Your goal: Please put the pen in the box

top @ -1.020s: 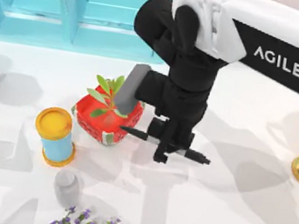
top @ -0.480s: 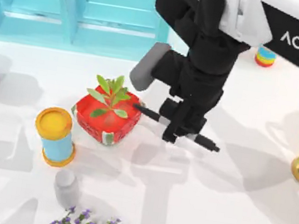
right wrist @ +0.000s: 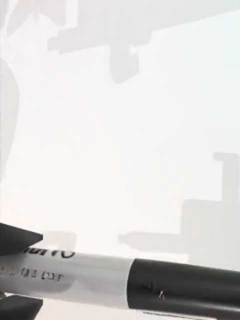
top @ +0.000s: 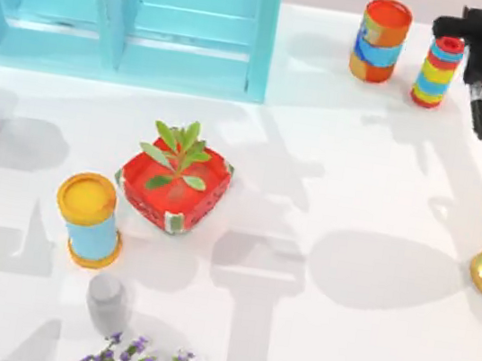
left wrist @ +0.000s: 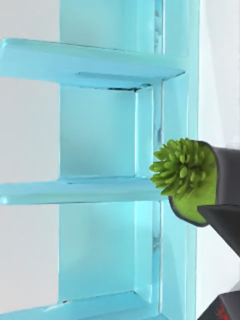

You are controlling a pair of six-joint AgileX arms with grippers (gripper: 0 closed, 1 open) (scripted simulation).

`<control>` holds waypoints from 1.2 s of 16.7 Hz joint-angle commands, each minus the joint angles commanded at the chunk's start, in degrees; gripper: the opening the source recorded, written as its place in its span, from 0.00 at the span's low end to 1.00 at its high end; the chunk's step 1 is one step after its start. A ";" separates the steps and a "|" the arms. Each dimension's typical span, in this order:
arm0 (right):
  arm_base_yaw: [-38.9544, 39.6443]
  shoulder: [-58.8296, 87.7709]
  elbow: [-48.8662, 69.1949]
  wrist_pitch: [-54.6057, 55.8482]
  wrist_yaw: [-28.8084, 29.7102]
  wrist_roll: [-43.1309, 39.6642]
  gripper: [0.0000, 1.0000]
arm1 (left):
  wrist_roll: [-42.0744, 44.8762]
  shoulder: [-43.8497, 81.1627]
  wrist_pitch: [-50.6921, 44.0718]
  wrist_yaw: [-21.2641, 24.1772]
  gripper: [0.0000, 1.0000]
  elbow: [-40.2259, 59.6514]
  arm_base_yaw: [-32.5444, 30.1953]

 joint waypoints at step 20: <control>-39.85 1.00 -5.64 -19.27 9.92 56.87 0.00 | 0.00 0.00 0.00 0.00 1.00 0.00 0.00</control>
